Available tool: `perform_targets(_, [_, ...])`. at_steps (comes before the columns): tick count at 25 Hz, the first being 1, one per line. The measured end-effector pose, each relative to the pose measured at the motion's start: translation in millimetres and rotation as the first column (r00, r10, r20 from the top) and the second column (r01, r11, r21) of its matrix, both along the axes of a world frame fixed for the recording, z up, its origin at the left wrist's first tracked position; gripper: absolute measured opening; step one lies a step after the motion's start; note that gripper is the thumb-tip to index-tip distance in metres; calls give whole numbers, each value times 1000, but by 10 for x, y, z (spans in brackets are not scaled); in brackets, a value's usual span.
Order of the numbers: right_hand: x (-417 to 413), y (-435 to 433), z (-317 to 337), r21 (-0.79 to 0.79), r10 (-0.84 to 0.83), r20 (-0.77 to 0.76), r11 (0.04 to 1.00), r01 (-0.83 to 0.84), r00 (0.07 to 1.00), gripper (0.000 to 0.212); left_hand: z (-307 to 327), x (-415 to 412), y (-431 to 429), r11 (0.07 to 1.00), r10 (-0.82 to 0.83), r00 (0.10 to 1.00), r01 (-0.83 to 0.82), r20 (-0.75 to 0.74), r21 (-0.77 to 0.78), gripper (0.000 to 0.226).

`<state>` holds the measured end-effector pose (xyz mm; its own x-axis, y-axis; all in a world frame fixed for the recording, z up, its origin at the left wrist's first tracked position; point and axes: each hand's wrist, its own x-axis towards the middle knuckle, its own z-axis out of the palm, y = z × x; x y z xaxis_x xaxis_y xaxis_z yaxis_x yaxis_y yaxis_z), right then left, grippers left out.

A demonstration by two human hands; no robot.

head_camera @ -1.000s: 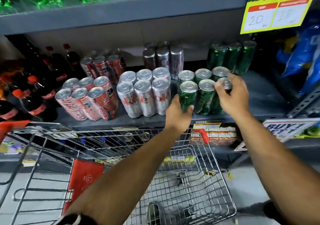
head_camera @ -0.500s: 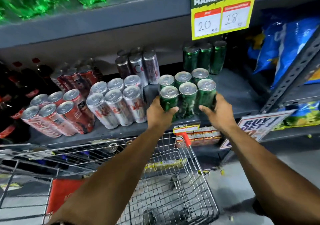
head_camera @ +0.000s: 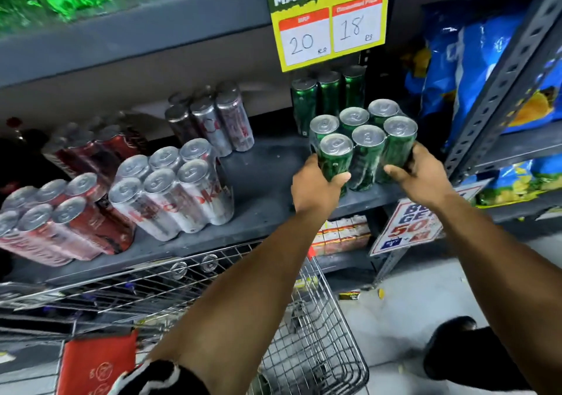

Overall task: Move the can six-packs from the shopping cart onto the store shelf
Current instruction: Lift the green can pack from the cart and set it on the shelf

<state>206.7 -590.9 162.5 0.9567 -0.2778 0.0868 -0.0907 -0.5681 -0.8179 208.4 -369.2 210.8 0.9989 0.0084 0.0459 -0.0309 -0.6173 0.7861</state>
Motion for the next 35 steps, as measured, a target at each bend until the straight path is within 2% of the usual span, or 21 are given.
perform_targets(8, [26, 72, -86, -20, -9, 12, 1000, 9, 1000, 68, -30, 15, 119, 1000, 3, 1000, -3, 6, -13, 51])
perform_targets(13, [26, 37, -47, 42, 62, -18, 997, -61, 998, 68, -29, 25, 116, 999, -16, 1000, 16, -3, -46, 52])
perform_targets(19, [-33, 112, -49, 34, -6, 0, 999, 6, 1000, 62, -25, 69, 165, 998, -49, 998, 47, -46, -37, 57])
perform_targets(28, [-129, 90, 65, -40, 35, -23, 999, -36, 999, 61, -49, -59, 139, 999, -11, 999, 9, -47, -48, 50])
perform_targets(35, [-183, 165, 54, 1, -2, -23, 1000, 2, 1000, 61, -16, -73, 170, 997, -25, 998, 21, -53, -74, 48])
